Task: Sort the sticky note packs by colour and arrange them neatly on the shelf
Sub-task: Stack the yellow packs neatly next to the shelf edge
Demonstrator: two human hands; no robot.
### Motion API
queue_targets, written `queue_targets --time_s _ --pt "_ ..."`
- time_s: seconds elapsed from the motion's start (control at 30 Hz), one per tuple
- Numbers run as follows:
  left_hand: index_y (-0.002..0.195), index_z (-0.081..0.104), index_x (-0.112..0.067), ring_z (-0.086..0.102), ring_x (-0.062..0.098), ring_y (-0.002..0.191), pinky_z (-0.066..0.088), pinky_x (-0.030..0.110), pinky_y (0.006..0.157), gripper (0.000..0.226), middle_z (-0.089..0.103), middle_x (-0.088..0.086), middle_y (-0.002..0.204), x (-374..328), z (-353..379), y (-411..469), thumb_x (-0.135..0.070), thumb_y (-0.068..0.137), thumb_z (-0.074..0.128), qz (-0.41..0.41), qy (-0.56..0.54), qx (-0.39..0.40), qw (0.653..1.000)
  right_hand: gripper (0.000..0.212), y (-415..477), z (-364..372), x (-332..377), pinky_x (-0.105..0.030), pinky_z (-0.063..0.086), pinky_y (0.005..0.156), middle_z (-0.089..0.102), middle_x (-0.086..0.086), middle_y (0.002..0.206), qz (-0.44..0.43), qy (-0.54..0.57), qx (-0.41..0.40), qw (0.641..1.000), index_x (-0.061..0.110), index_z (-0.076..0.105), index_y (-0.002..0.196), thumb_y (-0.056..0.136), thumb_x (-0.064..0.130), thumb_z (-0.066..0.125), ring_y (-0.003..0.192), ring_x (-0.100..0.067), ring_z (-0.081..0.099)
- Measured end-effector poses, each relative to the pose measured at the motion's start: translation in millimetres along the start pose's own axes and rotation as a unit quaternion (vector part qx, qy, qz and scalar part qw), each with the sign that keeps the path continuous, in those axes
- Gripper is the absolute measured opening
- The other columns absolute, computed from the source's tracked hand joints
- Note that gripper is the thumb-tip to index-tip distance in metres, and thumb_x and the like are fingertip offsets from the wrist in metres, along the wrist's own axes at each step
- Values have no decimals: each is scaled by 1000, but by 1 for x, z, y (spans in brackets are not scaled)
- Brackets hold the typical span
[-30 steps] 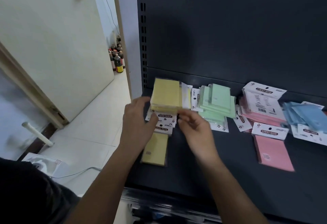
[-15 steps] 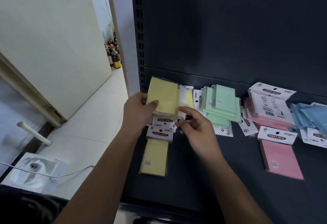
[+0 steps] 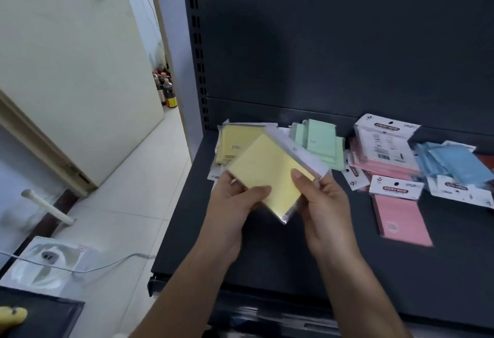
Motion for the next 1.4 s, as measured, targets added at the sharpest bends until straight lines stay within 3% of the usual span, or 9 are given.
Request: queue_targets --time_s 0.2,0.37,0.53,0.77,0.83,0.93,1.1,1.23,1.4 --pt "88 64 -14 65 9 69 53 21 63 6 70 -2 75 8 10 11 -9 85 65 1 168 10 986 13 -5 -53 18 -27 50 71 71 -1 89 26 -188 51 981 15 65 96 93 13 52 80 -16 63" --pt "76 59 -15 51 6 65 37 7 60 10 58 -7 69 44 22 14 -11 85 63 98 425 17 900 21 -9 -85 14 -23 35 53 55 10 55 -18 -367 -25 930 15 58 73 92 21 55 52 -5 46" --pt "91 56 -17 46 2 66 34 10 63 13 49 -12 73 61 27 16 -5 86 57 158 526 20 836 16 -7 -97 3 -25 36 70 58 -4 96 -113 -609 -55 783 13 59 101 86 19 60 89 -21 54" --pt "108 56 -14 51 5 73 43 20 69 26 56 -6 92 30 12 20 -2 85 57 217 503 -31 836 37 -8 -94 5 -31 40 85 46 -6 120 -122 -640 -86 754 12 53 121 86 15 62 110 -24 47" --pt "107 57 -14 53 9 80 43 21 72 28 58 -4 97 14 3 22 0 83 57 251 491 -79 830 30 -5 -84 8 -29 39 85 49 -3 112 -156 -625 -77 761 11 58 116 86 9 60 105 -20 47" --pt "114 57 -10 49 19 103 36 23 83 33 57 3 110 -7 -12 33 -3 82 59 279 526 -152 789 22 4 -53 11 -21 41 79 58 5 98 -172 -525 -4 833 15 63 106 88 5 55 91 -11 55" --pt "121 53 -11 43 30 115 36 40 90 42 52 12 121 -18 -32 69 -39 90 52 136 645 -184 729 40 27 7 0 -14 42 79 57 6 115 -92 -431 94 893 20 47 132 92 15 53 93 -2 55" --pt "109 60 -11 48 29 106 40 41 88 46 54 9 105 -15 -37 85 -50 90 46 119 629 -167 750 57 39 30 -6 2 37 59 52 0 122 -97 -480 81 868 15 31 143 91 14 53 76 2 51" --pt "94 65 -8 52 30 96 45 46 87 39 52 7 94 -17 -41 93 -43 89 51 143 558 -186 796 54 38 39 -9 0 38 55 53 11 77 -79 -456 86 882 19 34 142 92 15 52 67 2 50"
Point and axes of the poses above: each hand's wrist, its own y-axis towards the middle knuckle, its own z-axis out of the palm, x = y × z, the point moved 3 cm from there along y, towards the middle knuckle
